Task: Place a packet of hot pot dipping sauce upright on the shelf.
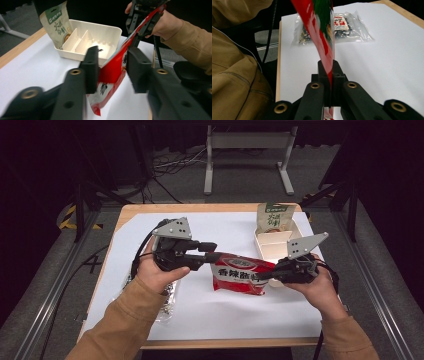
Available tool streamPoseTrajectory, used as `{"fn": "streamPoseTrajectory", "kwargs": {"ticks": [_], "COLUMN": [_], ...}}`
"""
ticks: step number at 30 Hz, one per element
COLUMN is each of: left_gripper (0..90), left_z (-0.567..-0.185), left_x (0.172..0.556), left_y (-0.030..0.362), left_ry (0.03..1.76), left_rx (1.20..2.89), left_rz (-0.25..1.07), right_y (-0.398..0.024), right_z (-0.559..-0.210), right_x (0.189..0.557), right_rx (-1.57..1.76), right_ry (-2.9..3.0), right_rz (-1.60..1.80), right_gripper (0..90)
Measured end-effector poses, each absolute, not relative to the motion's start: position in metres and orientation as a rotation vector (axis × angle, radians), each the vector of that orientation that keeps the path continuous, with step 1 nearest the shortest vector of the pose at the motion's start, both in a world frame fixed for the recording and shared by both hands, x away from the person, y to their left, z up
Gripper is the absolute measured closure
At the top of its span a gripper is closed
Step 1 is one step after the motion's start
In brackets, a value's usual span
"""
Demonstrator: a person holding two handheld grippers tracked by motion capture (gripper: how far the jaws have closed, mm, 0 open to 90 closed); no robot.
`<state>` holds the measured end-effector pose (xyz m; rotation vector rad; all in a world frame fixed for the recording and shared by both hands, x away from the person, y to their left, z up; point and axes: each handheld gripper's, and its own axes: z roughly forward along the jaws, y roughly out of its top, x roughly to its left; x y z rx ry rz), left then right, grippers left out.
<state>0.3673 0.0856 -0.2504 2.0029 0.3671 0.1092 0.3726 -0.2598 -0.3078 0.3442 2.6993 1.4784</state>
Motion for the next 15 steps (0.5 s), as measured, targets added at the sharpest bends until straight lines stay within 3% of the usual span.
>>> {"fn": "streamPoseTrajectory", "kwargs": {"ticks": [4, 8, 15], "left_gripper": [48.4, 42.7, 40.3], "left_z": [-0.259, -0.269, -0.281], "left_x": [0.370, 0.372, 0.372], "left_y": [0.091, 0.100, 0.115], "left_ry": [0.391, 0.415, 0.463], "left_rx": [1.974, 1.939, 1.936], "left_rz": [0.158, 0.189, 0.235], "right_y": [-0.263, -0.265, -0.271], "right_z": [-0.298, -0.287, -0.273], "right_x": [0.376, 0.379, 0.385], "right_rx": [0.337, 0.317, 0.324], "right_ry": [2.698, 2.693, 2.672], "right_rz": [1.438, 1.410, 1.361], "right_gripper": [90.0, 90.0, 90.0]}}
